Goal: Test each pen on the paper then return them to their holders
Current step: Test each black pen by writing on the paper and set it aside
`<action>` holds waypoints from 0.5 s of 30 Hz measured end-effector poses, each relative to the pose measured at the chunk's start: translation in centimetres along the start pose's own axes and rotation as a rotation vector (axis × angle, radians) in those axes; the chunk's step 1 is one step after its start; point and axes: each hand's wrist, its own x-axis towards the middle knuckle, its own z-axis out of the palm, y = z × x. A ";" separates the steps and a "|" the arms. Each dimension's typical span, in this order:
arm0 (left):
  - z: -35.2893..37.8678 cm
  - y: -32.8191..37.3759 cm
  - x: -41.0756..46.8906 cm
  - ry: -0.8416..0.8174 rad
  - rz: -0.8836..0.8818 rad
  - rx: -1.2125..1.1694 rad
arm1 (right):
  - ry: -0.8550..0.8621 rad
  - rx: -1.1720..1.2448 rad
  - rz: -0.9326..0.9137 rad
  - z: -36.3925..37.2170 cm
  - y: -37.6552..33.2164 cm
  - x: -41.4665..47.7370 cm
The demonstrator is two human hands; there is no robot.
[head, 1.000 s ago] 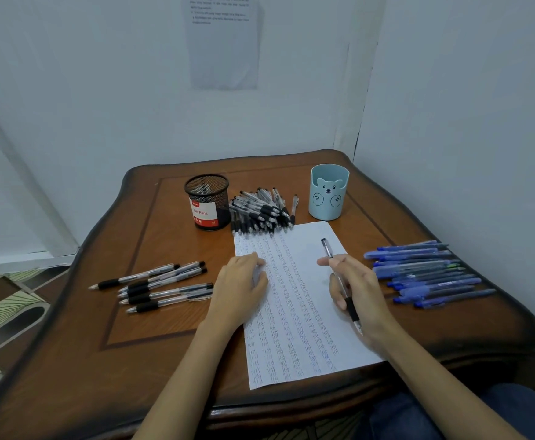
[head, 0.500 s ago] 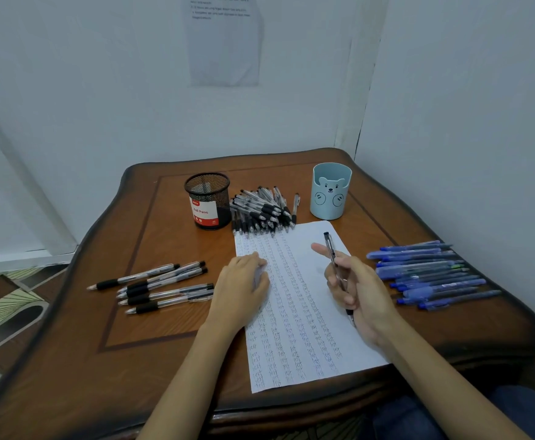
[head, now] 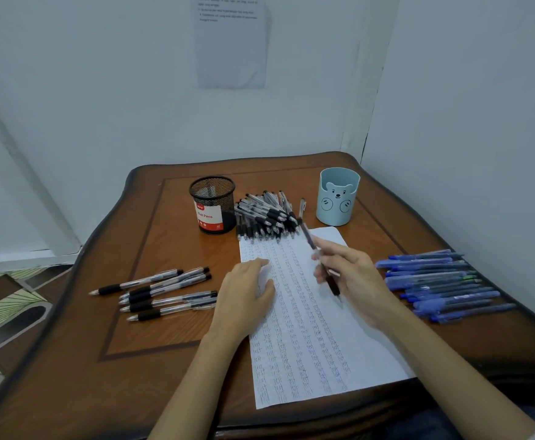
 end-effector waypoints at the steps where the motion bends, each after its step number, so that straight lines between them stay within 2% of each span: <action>1: 0.0 0.0 0.1 0.004 -0.005 -0.003 | 0.007 -0.048 -0.030 0.2 -0.4 0.7; 10: 0.4 -0.6 0.7 0.034 -0.012 0.043 | 0.215 -0.373 -0.191 1.4 -1.3 11.1; 15: 0.8 -0.9 0.7 -0.003 -0.031 0.046 | 0.226 -0.523 -0.195 2.6 -0.4 16.0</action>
